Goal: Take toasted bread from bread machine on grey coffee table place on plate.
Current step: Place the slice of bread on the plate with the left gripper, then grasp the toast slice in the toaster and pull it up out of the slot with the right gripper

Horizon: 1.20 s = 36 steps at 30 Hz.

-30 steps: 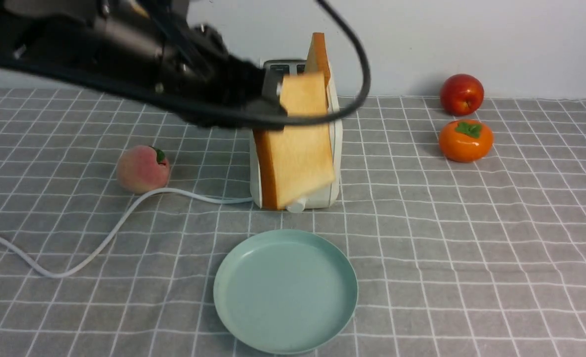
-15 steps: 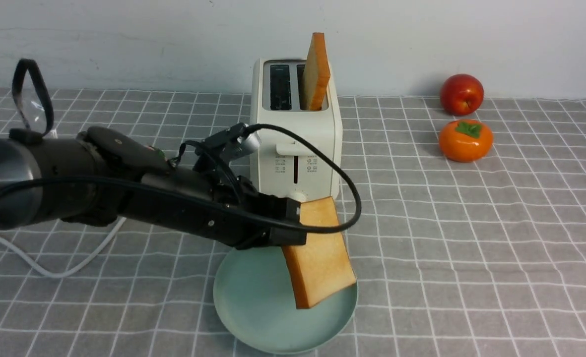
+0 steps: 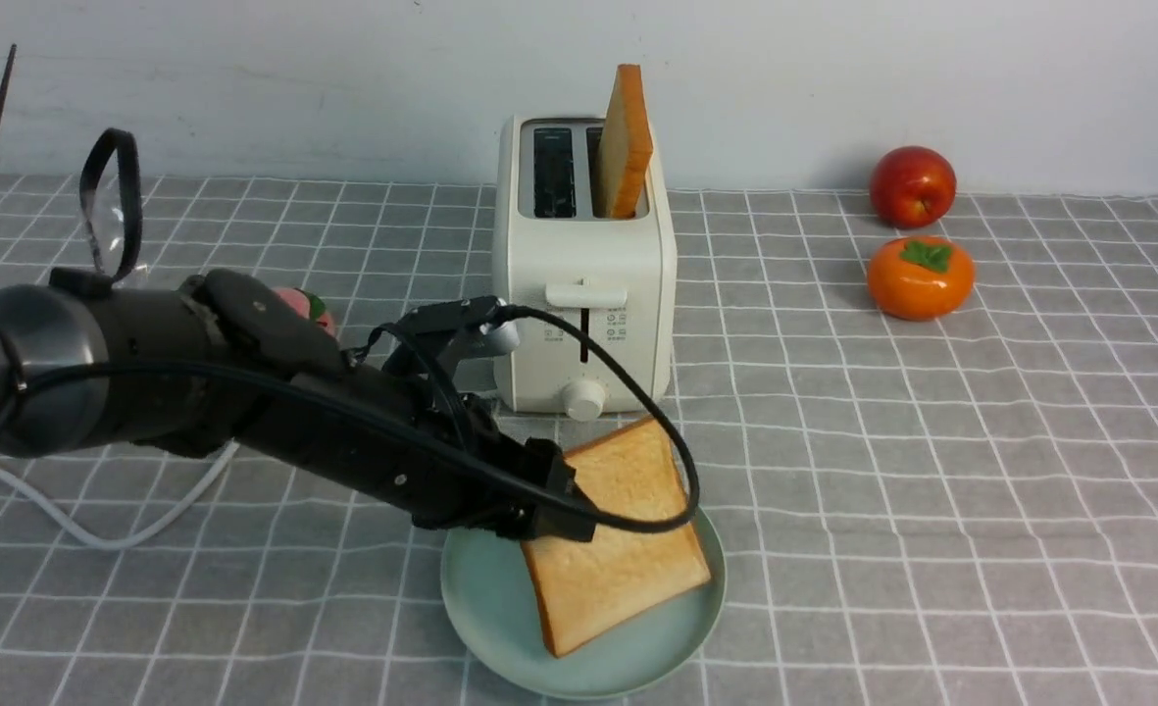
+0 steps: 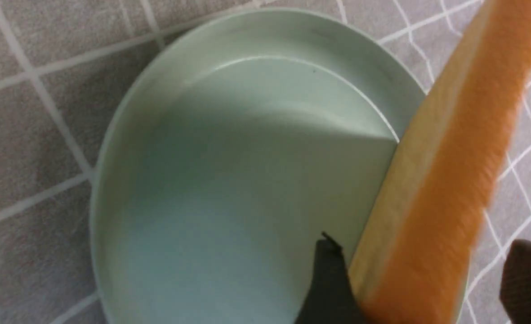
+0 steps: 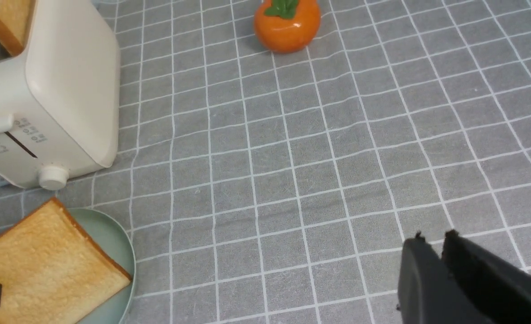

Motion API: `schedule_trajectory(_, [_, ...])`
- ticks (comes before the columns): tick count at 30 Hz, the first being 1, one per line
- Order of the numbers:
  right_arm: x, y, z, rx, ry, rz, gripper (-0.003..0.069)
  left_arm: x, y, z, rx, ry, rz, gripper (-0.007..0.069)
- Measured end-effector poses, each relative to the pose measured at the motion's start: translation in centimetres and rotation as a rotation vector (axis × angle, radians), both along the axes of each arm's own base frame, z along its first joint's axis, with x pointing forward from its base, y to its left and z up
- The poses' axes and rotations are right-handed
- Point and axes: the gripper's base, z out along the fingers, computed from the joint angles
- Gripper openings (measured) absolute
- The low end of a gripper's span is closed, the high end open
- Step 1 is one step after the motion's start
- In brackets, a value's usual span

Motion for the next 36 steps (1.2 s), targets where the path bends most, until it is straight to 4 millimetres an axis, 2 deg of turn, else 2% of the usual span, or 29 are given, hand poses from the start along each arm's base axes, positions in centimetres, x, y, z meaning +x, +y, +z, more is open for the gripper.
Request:
schedule_trajectory(1, [0.0,0.0,0.3,-0.023,-0.009,0.019,0.0074,-0.1,0.6,0.8,0.01,-0.005,0.02,0.0543])
schedule_trajectory(3, [0.0,0.2,0.9,-0.055,-0.03,0.055,0.0076,-0.4,1.8,2.4,0.033,-0.026,0.065,0.056])
schedule_trajectory(4, [-0.1,0.2,1.1,-0.065,-0.038,0.063,0.0076,-0.4,1.9,2.3,0.038,-0.022,0.068,0.056])
schedule_trajectory(5, [0.1,0.4,2.2,-0.08,-0.065,0.096,0.0077,-0.9,3.1,4.0,0.064,-0.049,0.107,0.0552])
schedule_trajectory(6, [0.2,0.4,2.4,-0.084,-0.068,0.098,0.0077,-0.9,3.2,4.2,0.062,-0.055,0.109,0.0549])
schedule_trajectory(7, [0.6,0.7,3.4,-0.065,-0.082,0.121,0.0077,-1.5,4.0,5.5,0.088,-0.072,0.139,0.0521])
schedule_trajectory(9, [1.6,1.2,4.5,-0.006,-0.076,0.155,0.0077,-2.5,5.0,7.2,0.125,-0.094,0.184,0.0454])
schedule_trajectory(11, [3.5,2.1,5.3,0.056,-0.036,0.221,0.0078,-3.9,6.0,9.0,0.17,-0.111,0.226,0.0314])
schedule_trajectory(12, [3.6,2.3,5.4,0.074,-0.033,0.233,0.0078,-4.0,6.1,9.1,0.18,-0.111,0.237,0.0298])
schedule_trajectory(13, [5.5,3.1,5.9,0.116,-0.001,0.314,0.0079,-5.3,6.9,10.5,0.202,-0.119,0.274,0.0142])
schedule_trajectory(15, [7.5,4.1,6.2,0.176,0.011,0.407,0.008,-6.4,7.6,11.6,0.232,-0.135,0.298,0.0019])
schedule_trajectory(16, [8.2,4.5,6.3,0.179,0.005,0.441,0.008,-7.0,7.9,12.1,0.24,-0.145,0.309,-0.0009])
schedule_trajectory(17, [9.4,4.9,6.2,0.192,0.015,0.472,0.008,-7.6,8.2,12.7,0.245,-0.161,0.317,-0.0014])
schedule_trajectory(18, [11.3,5.8,6.1,0.207,0.018,0.517,0.008,-9.0,8.8,13.7,0.248,-0.196,0.334,-0.0014])
schedule_trajectory(21, [14.0,7.2,5.7,0.211,0.033,0.557,0.0082,-10.7,9.4,14.6,0.236,-0.235,0.357,-0.0014])
schedule_trajectory(23, [16.6,8.8,5.1,0.201,0.051,0.59,0.0083,-12.9,10.0,15.2,0.208,-0.275,0.381,-0.0014])
schedule_trajectory(24, [16.9,9.0,5.3,0.195,0.042,0.59,0.0083,-13.1,10.1,15.0,0.206,-0.273,0.384,-0.0014])
schedule_trajectory(28, [21.9,12.5,3.9,0.135,0.032,0.616,0.0113,-16.5,11.0,14.6,0.168,-0.313,0.41,-0.0014])
schedule_trajectory(29, [23.1,13.4,3.5,0.103,0.016,0.62,0.0138,-17.4,11.3,14.4,0.155,-0.317,0.424,-0.0014])
schedule_trajectory(31, [24.3,14.3,3.2,0.081,-0.001,0.624,0.0162,-18.4,11.5,14.0,0.139,-0.32,0.441,-0.0014])
schedule_trajectory(32, [25.7,15.5,2.7,0.059,-0.025,0.628,0.021,-19.3,11.8,13.8,0.121,-0.324,0.464,-0.0014])
schedule_trajectory(33, [25.9,15.6,2.6,0.054,-0.031,0.626,0.0224,-19.4,11.9,13.7,0.119,-0.325,0.466,-0.0014])
schedule_trajectory(34, [27.5,16.8,1.9,0.041,-0.051,0.63,0.0281,-20.6,12.2,13.5,0.098,-0.34,0.485,-0.0014])
schedule_trajectory(36, [28.9,17.9,1.2,0.036,-0.081,0.627,0.0349,-21.4,12.4,13.2,0.083,-0.348,0.495,-0.0014])
